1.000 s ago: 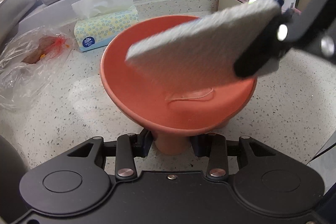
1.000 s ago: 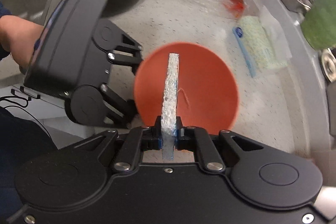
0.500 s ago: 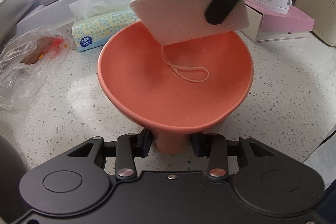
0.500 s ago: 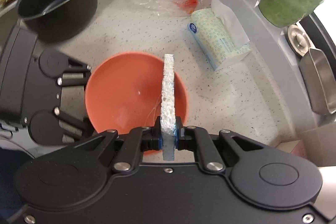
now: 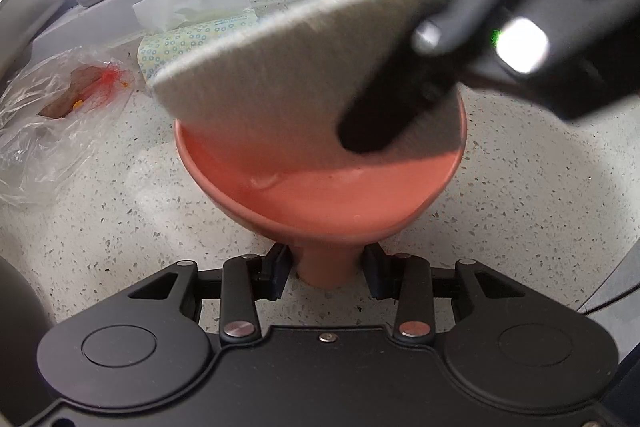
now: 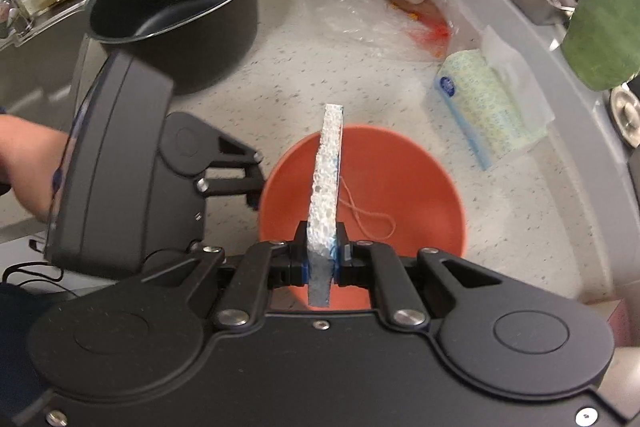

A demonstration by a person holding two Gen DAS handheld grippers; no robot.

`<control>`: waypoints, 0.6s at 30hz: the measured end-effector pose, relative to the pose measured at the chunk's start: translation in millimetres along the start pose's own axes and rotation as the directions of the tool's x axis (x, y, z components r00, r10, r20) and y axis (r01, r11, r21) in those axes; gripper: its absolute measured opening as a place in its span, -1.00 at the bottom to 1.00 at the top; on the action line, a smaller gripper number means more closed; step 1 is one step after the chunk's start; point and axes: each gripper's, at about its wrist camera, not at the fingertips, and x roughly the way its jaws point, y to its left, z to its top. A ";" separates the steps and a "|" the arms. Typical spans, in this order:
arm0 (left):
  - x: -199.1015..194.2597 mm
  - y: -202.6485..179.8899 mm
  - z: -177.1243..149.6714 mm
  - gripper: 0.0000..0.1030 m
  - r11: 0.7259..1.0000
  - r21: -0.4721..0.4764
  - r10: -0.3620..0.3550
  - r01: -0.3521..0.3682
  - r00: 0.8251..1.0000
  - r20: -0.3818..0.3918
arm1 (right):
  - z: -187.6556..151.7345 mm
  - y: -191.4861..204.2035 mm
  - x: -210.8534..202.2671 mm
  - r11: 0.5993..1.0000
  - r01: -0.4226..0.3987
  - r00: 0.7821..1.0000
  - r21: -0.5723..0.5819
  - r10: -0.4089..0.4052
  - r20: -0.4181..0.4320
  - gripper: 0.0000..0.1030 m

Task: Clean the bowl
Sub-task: 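Scrub the sponge around the bowl's inside with the right gripper, then lift and tilt the orange bowl with the left gripper while the right gripper withdraws the sponge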

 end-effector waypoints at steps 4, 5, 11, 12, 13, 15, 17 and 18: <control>-0.2 0.2 0.1 -0.27 1.000 -0.005 0.000 0.000 1.000 0.000 | -12.7 -3.6 -14.1 0.999 0.023 0.999 0.040 -0.024 0.028 -0.78; -0.1 0.2 0.1 -0.27 1.000 -0.006 0.002 -0.002 1.000 0.000 | -16.2 -6.3 -21.7 0.998 0.026 0.999 0.058 -0.029 0.045 -0.78; -11.1 -3.2 -1.8 -0.25 0.994 -0.032 0.108 -0.106 0.993 0.049 | -52.5 -41.0 -69.2 0.973 0.079 0.984 0.218 -0.112 0.141 -0.78; -14.6 -3.4 -1.9 -0.23 0.992 -0.041 0.125 -0.122 0.991 0.055 | -61.3 -46.2 -75.3 0.964 0.090 0.980 0.250 -0.130 0.150 -0.78; -17.7 -4.3 -2.1 -0.14 0.990 -0.040 0.137 -0.135 0.989 0.059 | -69.4 -50.7 -79.8 0.956 0.093 0.978 0.279 -0.141 0.156 -0.78; -23.7 -7.1 -3.3 -0.12 0.988 -0.026 0.151 -0.150 0.986 0.069 | -85.8 -57.8 -86.6 0.937 0.099 0.973 0.336 -0.162 0.164 -0.78; -31.8 -11.6 -5.6 -0.10 0.987 -0.013 0.162 -0.161 0.983 0.082 | -98.4 -61.3 -89.5 0.922 0.100 0.968 0.373 -0.177 0.177 -0.78; -33.6 -13.5 -6.4 -0.09 0.985 -0.017 0.170 -0.169 0.982 0.082 | -101.6 -63.1 -89.2 0.917 0.097 0.968 0.386 -0.178 0.179 -0.78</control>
